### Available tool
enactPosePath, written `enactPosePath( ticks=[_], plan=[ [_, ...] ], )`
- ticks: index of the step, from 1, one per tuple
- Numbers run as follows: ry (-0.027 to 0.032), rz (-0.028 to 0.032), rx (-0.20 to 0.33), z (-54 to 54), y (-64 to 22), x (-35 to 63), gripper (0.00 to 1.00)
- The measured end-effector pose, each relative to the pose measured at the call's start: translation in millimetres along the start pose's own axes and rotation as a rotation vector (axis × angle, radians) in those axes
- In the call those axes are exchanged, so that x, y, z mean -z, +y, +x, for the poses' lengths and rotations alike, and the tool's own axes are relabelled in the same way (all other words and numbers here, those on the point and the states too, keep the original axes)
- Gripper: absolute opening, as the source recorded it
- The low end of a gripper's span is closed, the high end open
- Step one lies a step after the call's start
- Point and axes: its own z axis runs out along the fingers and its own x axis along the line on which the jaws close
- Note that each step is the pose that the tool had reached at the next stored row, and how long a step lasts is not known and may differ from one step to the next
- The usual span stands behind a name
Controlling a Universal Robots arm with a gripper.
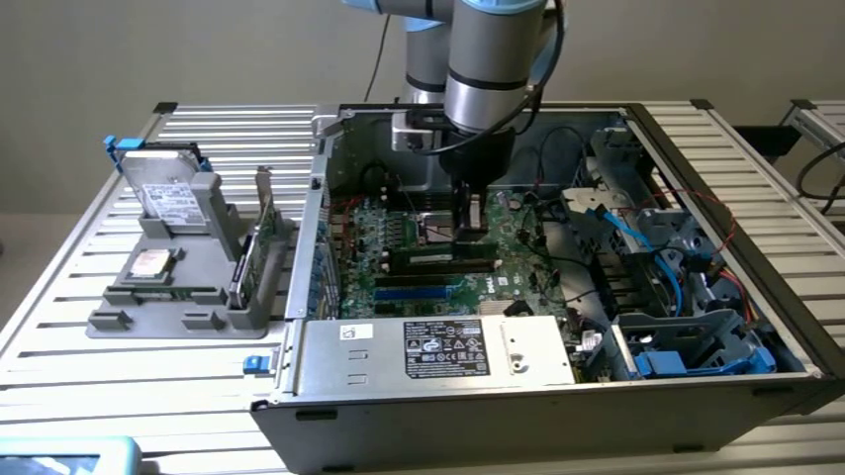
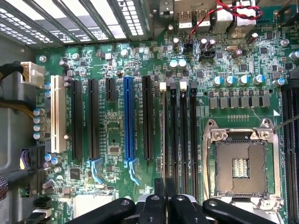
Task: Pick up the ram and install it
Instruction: 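Insert the ram into the slot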
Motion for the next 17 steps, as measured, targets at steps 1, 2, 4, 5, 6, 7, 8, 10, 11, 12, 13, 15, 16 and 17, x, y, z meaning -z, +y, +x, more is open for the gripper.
enactPosePath(
  ticks=[1,2,4,5,6,7,8,10,11,12,13,15,16,17],
  plan=[
    [0.0001,-0.0001,0.0,0.1,-0.1,1.4,0.12],
    [-0.0001,-0.0006,0.0,0.3,-0.2,2.7,0.12],
    [-0.0003,-0.0066,0.0,1.0,-0.2,6.0,0.12],
    [-0.0008,-0.0098,0.0,1.5,-0.3,8.0,0.12],
    [-0.0011,-0.0152,0.001,2.0,-0.4,9.7,0.12],
    [-0.0014,-0.0221,0.002,2.5,-0.5,10.9,0.12],
    [-0.002,-0.0335,0.003,2.9,-0.6,11.1,0.12],
    [-0.0027,-0.0685,0.007,3.0,-1.1,11.2,0.12],
    [-0.0029,-0.0813,0.008,3.1,-2.0,11.2,0.12],
    [-0.0031,-0.0821,0.008,3.0,-2.2,11.3,0.12],
    [-0.0031,-0.0821,0.008,3.0,-2.2,11.3,0.12],
    [-0.0045,-0.0822,0.009,2.7,-5.4,11.4,0.12],
    [-0.0106,-0.0821,0.014,2.6,-6.8,11.5,0.12],
    [-0.0172,-0.0821,0.019,2.5,-8.4,11.5,0.12]
  ],
)
